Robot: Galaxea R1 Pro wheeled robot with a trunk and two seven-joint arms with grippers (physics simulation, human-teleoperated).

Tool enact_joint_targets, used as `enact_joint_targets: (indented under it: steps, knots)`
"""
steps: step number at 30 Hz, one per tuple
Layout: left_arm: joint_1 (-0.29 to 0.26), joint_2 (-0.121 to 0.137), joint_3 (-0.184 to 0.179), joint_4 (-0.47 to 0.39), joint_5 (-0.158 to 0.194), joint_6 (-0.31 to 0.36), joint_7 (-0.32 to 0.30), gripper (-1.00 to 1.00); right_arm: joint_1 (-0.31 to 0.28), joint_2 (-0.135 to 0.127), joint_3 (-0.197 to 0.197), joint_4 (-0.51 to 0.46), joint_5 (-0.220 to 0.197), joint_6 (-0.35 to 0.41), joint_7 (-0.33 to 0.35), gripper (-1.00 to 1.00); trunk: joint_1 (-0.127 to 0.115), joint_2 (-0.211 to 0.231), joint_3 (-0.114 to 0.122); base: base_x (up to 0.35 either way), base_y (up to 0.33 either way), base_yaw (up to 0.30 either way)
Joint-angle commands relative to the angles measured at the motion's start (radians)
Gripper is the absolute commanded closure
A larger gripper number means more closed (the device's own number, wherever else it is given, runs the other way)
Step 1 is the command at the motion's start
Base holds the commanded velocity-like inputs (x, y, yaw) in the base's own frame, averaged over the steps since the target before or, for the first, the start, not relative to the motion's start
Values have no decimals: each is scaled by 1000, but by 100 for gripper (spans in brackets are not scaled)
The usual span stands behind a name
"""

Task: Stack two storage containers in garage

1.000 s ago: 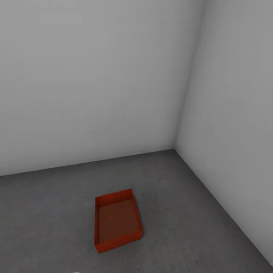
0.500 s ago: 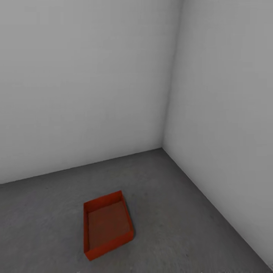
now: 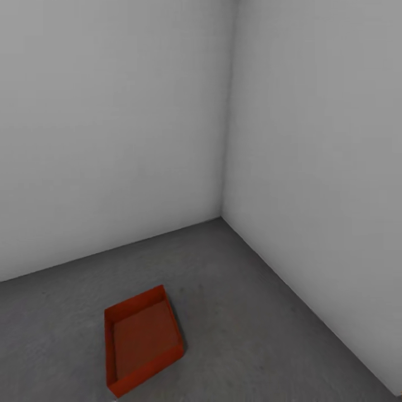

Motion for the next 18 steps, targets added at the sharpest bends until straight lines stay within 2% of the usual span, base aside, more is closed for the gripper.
enact_joint_targets:
  steps: [1, 18]
  knots:
    - [0, 0, -2, 0, 10, 3, 2, -100, -1, 1, 8, 3, -9, -5, -1, -100, 0, -1, 0, 0, 0, -238]
    - [5, -1, -2, 0, 10, 4, 2, -100, -1, 5, 8, 3, -9, -3, -1, -100, 0, -1, 8, 0, 0, -238]
